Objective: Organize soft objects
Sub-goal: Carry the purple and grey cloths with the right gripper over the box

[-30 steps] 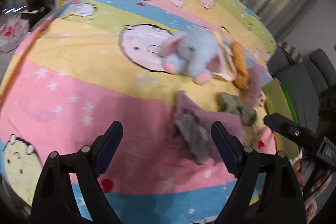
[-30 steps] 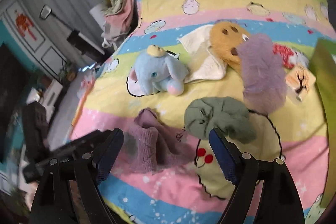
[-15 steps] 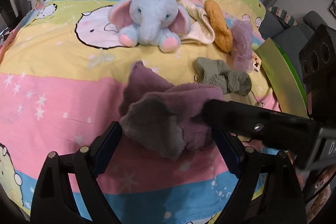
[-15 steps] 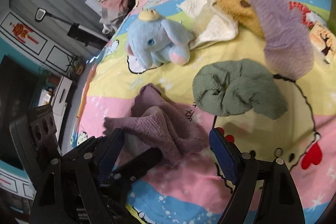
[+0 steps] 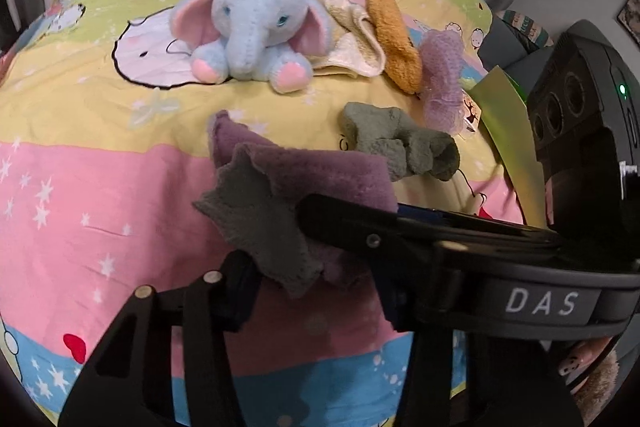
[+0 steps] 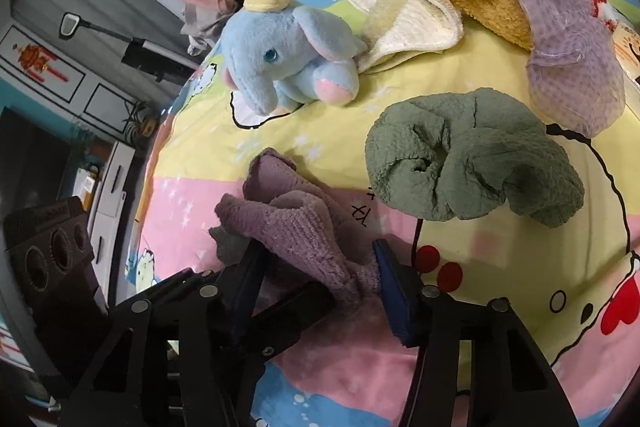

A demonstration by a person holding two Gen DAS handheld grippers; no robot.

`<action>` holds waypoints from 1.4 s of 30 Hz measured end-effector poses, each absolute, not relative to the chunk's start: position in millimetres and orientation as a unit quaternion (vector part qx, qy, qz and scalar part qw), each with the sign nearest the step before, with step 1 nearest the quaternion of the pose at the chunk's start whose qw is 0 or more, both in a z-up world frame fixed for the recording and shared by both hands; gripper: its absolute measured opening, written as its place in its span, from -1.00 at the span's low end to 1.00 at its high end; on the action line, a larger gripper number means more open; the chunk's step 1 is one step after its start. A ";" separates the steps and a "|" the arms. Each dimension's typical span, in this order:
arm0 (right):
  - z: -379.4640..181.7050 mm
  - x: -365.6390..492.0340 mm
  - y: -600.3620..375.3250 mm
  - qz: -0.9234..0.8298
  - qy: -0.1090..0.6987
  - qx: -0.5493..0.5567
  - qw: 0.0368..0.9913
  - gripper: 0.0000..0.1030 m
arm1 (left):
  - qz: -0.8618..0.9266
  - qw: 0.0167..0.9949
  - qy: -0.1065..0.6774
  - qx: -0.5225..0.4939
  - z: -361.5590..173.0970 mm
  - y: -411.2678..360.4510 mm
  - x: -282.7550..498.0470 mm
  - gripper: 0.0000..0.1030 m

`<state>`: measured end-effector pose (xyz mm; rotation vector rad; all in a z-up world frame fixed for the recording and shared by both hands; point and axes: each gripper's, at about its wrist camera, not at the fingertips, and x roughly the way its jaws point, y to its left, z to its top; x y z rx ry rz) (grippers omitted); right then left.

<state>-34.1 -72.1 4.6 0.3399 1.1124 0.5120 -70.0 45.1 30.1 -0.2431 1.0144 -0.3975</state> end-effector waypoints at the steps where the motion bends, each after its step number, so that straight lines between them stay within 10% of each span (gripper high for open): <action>1: 4.7 -35.0 -72.6 0.239 0.520 0.163 0.804 0.01 | -0.194 0.848 0.479 -0.118 32.6 43.3 -71.7 -0.27; 42: 173.6 -161.4 -240.7 0.155 0.228 0.171 0.946 -0.03 | -0.310 0.926 0.213 0.023 184.7 -142.0 -146.5 -0.38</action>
